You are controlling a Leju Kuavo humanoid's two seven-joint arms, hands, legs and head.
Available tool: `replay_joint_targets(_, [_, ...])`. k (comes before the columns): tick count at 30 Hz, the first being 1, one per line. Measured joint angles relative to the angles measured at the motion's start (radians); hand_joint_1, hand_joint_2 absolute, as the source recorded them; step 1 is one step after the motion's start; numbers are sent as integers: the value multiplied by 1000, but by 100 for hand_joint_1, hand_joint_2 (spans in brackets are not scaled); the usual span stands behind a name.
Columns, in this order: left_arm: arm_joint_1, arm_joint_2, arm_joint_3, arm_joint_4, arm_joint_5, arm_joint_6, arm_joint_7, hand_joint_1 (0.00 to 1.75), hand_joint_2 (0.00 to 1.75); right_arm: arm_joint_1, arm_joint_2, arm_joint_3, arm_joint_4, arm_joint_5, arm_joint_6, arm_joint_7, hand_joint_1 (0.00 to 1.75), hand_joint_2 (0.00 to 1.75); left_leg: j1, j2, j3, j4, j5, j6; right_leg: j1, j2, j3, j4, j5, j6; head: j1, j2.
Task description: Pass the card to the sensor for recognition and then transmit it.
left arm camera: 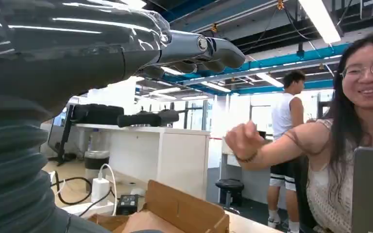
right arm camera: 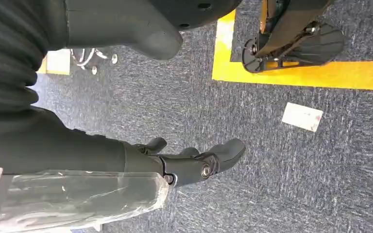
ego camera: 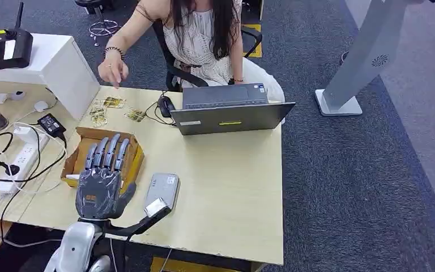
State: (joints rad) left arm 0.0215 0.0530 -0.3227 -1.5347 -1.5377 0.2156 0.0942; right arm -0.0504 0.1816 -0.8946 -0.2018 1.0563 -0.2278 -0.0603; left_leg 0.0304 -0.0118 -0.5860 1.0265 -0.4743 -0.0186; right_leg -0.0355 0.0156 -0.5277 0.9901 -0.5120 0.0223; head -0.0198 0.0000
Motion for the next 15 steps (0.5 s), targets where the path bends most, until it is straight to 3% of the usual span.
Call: replay_joint_targets(15, [56,27,6,26,5,-37,66,0,175,0,0,-9,0,6,8,-2,0,175,0,0,0,0,0,0,0,0,0,0,0,0,0,0])
